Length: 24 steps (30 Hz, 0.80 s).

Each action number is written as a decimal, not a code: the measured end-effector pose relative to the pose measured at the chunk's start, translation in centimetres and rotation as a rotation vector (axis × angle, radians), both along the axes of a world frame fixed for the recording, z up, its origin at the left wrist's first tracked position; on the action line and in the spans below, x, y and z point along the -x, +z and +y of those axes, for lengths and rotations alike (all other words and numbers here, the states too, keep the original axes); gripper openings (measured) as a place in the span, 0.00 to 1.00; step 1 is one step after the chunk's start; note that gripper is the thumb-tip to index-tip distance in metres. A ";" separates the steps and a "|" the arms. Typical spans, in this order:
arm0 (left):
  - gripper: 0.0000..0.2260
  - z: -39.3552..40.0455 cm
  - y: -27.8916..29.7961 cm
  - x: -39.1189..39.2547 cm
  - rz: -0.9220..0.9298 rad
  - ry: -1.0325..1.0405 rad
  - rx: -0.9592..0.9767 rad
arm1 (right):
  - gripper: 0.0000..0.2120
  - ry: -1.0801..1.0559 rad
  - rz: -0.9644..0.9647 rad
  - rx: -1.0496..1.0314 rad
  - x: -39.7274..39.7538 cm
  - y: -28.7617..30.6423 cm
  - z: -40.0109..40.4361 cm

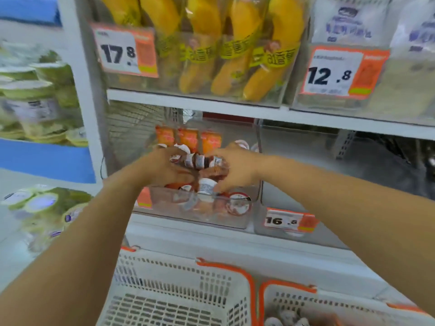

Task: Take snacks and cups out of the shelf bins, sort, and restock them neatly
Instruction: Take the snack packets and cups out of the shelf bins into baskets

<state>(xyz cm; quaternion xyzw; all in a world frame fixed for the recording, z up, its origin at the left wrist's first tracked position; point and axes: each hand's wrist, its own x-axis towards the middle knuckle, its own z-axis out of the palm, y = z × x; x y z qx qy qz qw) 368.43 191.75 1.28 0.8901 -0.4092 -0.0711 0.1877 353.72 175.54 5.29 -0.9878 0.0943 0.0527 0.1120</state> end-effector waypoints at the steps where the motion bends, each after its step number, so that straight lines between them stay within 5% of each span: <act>1: 0.44 -0.4 -0.9 -1.1 -0.006 -0.037 -0.065 | 0.45 -0.018 0.087 0.003 -1.3 -0.4 -0.3; 6: 0.48 -1.3 -1.4 -3.0 -0.024 -0.112 -0.320 | 0.47 -0.024 0.244 0.090 -5.3 -2.9 -1.3; 8: 0.38 -1.5 -0.7 -2.9 -0.054 -0.188 -0.377 | 0.45 -0.020 0.212 0.097 -6.1 -3.7 -1.4; 11: 0.24 -2.2 -0.7 -3.2 -0.005 -0.293 -0.322 | 0.40 0.009 0.128 0.030 -6.4 -4.3 -1.8; 16: 0.23 -3.2 -2.5 -4.2 -0.021 -0.315 -0.322 | 0.34 -0.019 -0.017 -0.065 -7.1 -4.9 -2.3; 19: 0.14 -3.2 -3.1 -4.6 0.034 -0.282 -0.260 | 0.35 -0.072 -0.049 -0.087 -7.4 -4.8 -2.4; 24: 0.15 -2.2 -3.1 -4.7 0.087 -0.221 -0.115 | 0.37 -0.153 -0.100 -0.162 -6.7 -4.0 -2.6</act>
